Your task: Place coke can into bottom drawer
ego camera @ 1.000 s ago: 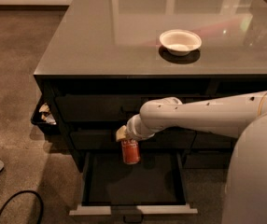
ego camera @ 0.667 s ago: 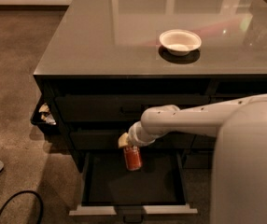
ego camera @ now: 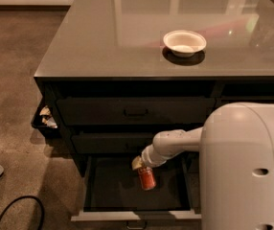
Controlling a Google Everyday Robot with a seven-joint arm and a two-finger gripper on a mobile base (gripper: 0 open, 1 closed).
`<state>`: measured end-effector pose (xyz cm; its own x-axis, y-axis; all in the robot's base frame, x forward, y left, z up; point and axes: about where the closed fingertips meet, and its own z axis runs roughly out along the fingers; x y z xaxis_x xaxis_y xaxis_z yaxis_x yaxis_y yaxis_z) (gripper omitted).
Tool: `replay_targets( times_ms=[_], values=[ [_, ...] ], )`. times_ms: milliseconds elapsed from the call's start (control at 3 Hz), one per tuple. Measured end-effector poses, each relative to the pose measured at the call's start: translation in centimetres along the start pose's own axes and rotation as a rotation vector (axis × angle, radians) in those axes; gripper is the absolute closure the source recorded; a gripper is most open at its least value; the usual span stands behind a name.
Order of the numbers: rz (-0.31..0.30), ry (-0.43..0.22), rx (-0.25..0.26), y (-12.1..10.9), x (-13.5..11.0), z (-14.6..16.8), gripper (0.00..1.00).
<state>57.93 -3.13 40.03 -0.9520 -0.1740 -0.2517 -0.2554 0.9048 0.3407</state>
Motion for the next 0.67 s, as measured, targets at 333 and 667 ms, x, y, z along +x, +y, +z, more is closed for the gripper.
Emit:
replay_targets(
  times_ms=[333,667],
  values=[
    [-0.063,-0.033,-0.021,-2.4,0.9,2.9,1.00],
    [-0.183,-0.063,-0.083,-3.6,1.8,5.4,1.00]
  ],
)
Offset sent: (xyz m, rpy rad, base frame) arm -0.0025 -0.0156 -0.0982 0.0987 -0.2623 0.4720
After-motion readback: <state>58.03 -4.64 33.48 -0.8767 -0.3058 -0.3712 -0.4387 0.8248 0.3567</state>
